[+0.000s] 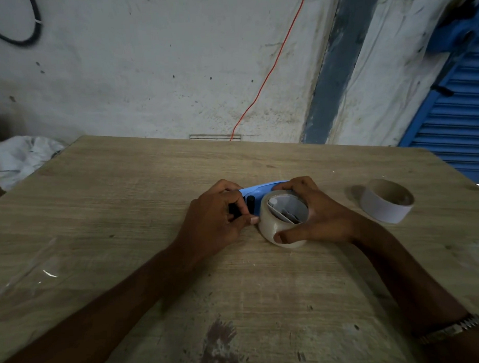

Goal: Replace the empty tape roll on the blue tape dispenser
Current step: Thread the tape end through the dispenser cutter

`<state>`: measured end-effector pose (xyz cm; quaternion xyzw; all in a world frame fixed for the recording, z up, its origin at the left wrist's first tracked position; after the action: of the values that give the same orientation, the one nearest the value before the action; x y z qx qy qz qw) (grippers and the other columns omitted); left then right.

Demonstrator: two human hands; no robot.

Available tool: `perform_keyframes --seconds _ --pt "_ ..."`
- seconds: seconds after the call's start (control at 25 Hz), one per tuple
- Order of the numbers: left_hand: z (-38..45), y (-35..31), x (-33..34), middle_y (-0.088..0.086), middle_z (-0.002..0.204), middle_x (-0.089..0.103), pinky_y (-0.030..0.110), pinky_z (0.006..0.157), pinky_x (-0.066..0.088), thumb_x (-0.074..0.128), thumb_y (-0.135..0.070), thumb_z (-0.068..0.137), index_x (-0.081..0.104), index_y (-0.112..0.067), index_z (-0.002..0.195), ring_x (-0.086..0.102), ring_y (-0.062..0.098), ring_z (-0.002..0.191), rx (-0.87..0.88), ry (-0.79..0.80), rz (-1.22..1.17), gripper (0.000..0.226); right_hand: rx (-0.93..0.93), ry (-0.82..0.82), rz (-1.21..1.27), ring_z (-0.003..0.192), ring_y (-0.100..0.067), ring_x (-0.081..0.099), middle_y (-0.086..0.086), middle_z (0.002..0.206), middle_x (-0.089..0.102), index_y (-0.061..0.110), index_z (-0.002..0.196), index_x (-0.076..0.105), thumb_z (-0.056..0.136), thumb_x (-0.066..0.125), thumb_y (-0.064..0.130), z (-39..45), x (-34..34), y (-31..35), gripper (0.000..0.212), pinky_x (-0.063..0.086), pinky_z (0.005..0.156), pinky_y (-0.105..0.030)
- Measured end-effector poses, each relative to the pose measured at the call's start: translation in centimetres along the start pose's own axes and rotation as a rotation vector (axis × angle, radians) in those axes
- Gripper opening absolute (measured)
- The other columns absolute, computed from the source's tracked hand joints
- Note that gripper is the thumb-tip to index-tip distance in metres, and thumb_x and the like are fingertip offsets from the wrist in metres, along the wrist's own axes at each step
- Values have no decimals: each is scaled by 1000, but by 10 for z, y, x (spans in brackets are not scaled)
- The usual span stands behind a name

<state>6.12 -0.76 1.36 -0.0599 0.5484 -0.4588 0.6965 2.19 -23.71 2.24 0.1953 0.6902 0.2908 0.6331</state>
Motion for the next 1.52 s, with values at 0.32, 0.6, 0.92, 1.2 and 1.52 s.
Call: perform_keyframes --seconds 0.32,0.6,0.92,1.2,1.52 --pt "-1 -1 4 -11 108 65 21 75 53 90 -38 71 75 -24 75 66 5 95 -1 -53 -52 21 13 -51 -42 117 -1 53 12 134 43 33 135 53 66 97 35 1 -2 6 82 48 87 -16" --pt "0 -4 0 -12 120 63 35 83 60 82 -42 77 66 -30 77 64 5 102 64 -5 0 21 23 -40 -51 116 -4 53 10 135 43 29 136 53 70 96 36 1 -3 8 79 48 85 -15" --pt "-2 -18 -10 -4 107 72 34 69 55 69 -32 88 75 -23 87 59 16 97 478 -110 414 11 33 -10 -61 120 -9 53 9 137 41 24 142 48 70 95 38 0 -1 10 88 53 97 -25" --pt "-1 -14 -5 -10 91 71 28 70 51 77 -33 86 69 -24 83 58 11 87 267 -120 281 12 35 -3 12 123 -11 53 10 140 43 27 139 51 71 96 33 -1 -4 10 82 54 100 -31" --pt "-5 -12 0 -5 96 75 36 78 54 83 -22 80 64 -23 77 64 16 93 201 -145 121 19 21 22 -33 126 -5 51 13 137 42 36 145 51 66 98 39 -8 -14 8 91 50 105 -28"
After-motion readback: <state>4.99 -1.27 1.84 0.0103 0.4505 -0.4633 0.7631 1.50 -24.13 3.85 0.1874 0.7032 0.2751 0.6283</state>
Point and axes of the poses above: each hand's wrist, its own z-axis towards the middle knuckle, its own x-axis out of the palm, y = z × x, the point moved 3 cm from there along z, towards the middle knuckle
